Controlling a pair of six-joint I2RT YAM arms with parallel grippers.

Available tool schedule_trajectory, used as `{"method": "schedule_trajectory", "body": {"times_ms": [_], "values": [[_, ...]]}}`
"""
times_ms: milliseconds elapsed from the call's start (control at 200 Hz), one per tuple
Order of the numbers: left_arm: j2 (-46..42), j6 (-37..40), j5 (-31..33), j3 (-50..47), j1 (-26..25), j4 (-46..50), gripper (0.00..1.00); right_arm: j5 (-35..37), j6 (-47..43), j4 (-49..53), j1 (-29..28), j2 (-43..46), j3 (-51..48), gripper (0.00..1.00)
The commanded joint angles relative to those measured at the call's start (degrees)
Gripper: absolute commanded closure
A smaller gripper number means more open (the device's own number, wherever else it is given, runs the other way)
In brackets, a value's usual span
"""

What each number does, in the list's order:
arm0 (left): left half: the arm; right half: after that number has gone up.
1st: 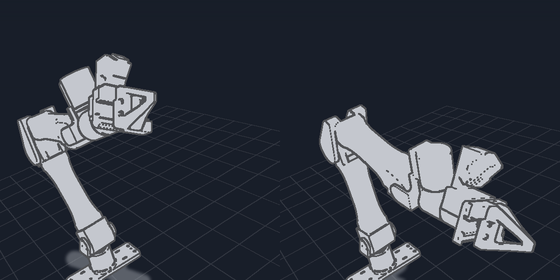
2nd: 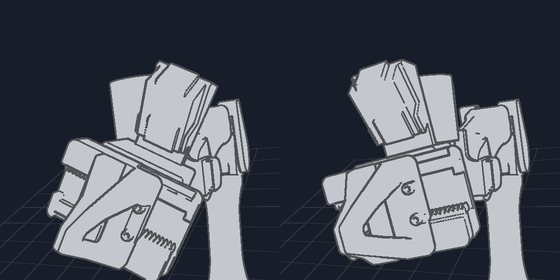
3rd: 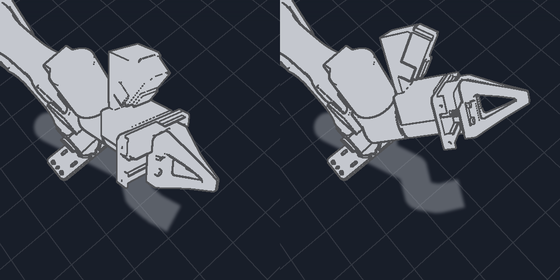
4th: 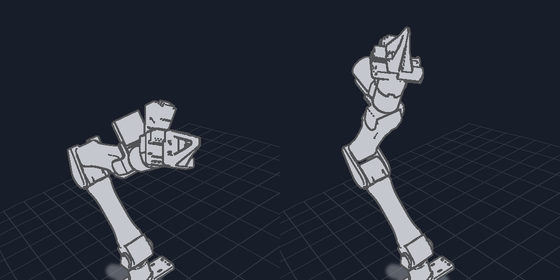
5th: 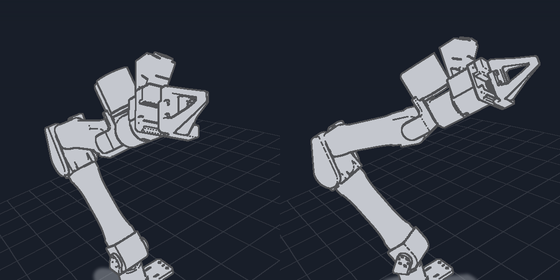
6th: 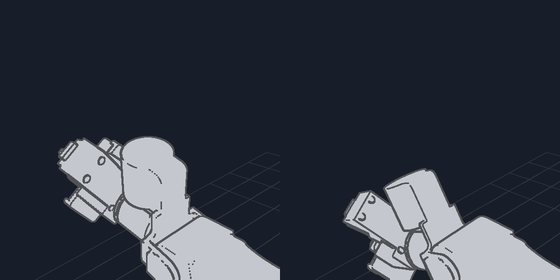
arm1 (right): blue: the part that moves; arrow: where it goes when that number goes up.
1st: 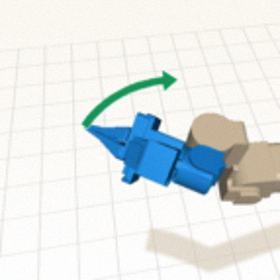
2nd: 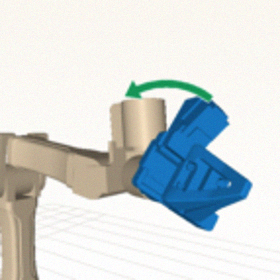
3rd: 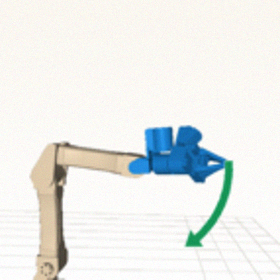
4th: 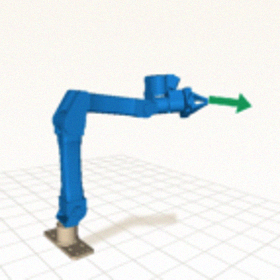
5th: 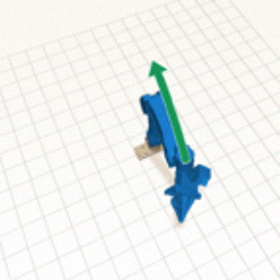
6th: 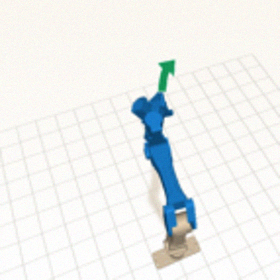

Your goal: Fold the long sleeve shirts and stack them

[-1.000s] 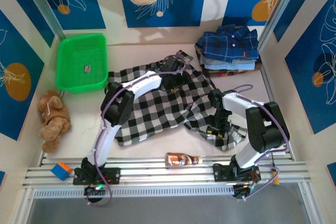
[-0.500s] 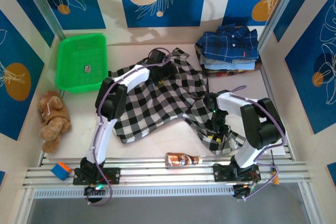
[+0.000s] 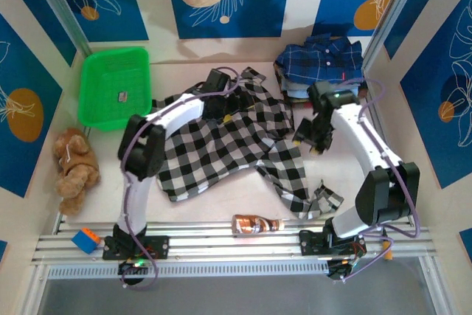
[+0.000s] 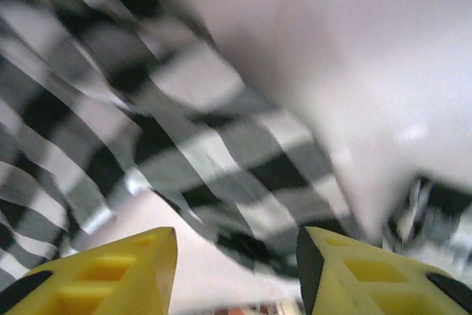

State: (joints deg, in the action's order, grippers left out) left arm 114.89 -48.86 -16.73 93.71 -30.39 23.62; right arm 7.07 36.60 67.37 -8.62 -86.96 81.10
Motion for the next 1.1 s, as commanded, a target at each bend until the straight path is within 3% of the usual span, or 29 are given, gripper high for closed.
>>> {"method": "schedule_trajectory", "body": {"times_ms": [0, 30, 110, 315, 550, 760, 995, 1096], "values": [[-10.12, 2.61, 4.63, -8.76, 0.28, 6.48, 0.00, -2.52, -6.36, -3.87, 1.87, -8.13, 5.30, 0.66], [-12.41, 2.26, 5.03, -12.23, 0.27, 6.70, 0.00, -3.25, -6.97, -5.14, 1.78, -10.58, 6.53, 0.73], [-17.53, 0.15, 5.76, -21.60, 0.25, 6.71, 0.00, -4.64, -7.86, -9.21, 1.04, -16.19, 8.93, 0.79], [-26.88, -6.05, 10.32, -39.28, 0.38, 7.42, 0.00, -6.71, -7.78, -14.44, -0.66, -28.68, 14.98, 0.81], [-27.28, -10.79, 13.84, -49.30, 2.19, 7.32, 0.00, -5.29, -6.06, -17.61, -1.17, -38.22, 19.07, 0.81], [-26.56, -9.47, 16.76, -53.71, 6.97, 6.62, 0.00, -2.88, -4.20, -17.05, -1.53, -44.68, 23.02, 0.81], [-23.49, -2.80, 19.01, -52.86, 14.03, 7.18, 0.00, 1.95, -2.78, -16.88, -2.19, -47.96, 27.99, 0.82], [-22.66, -1.15, 19.87, -50.56, 14.76, 7.52, 0.00, 2.61, -2.21, -15.87, -1.74, -50.12, 31.64, 0.82]]}}
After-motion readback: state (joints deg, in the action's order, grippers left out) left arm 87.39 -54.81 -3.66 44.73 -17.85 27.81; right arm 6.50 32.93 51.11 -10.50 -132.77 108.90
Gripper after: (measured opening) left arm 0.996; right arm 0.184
